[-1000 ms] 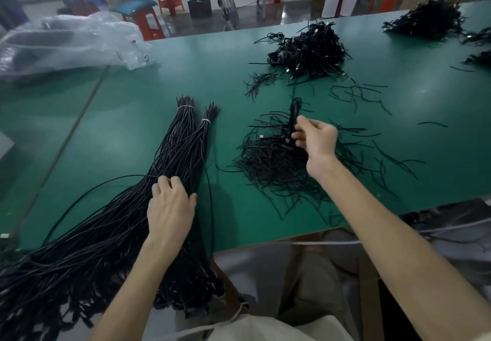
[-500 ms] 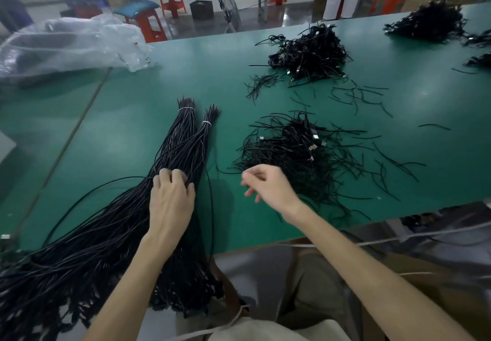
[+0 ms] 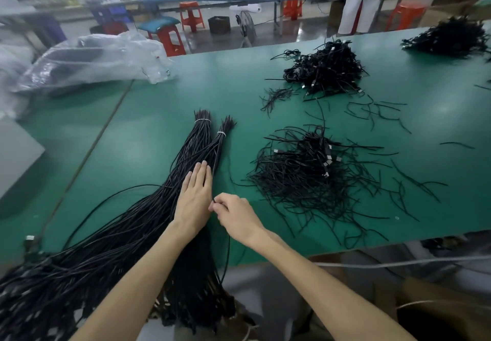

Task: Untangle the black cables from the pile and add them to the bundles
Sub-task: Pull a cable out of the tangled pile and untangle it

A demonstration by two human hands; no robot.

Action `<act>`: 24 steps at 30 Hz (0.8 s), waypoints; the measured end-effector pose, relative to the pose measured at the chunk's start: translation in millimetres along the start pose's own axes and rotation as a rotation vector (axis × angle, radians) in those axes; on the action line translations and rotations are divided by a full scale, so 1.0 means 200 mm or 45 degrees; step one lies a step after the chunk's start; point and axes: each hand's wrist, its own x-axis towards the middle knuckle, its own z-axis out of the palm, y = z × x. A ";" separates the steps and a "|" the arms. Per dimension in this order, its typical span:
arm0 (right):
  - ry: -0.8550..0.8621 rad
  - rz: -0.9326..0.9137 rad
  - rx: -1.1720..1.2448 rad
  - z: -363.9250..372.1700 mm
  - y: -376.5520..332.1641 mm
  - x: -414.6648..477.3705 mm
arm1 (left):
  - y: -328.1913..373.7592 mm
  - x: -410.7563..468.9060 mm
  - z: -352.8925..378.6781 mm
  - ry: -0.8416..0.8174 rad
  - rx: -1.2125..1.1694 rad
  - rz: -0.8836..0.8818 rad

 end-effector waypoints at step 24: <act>0.676 0.445 2.014 -0.42 0.16 -0.02 | 0.18 -0.19 -0.25 -0.293 -2.733 0.044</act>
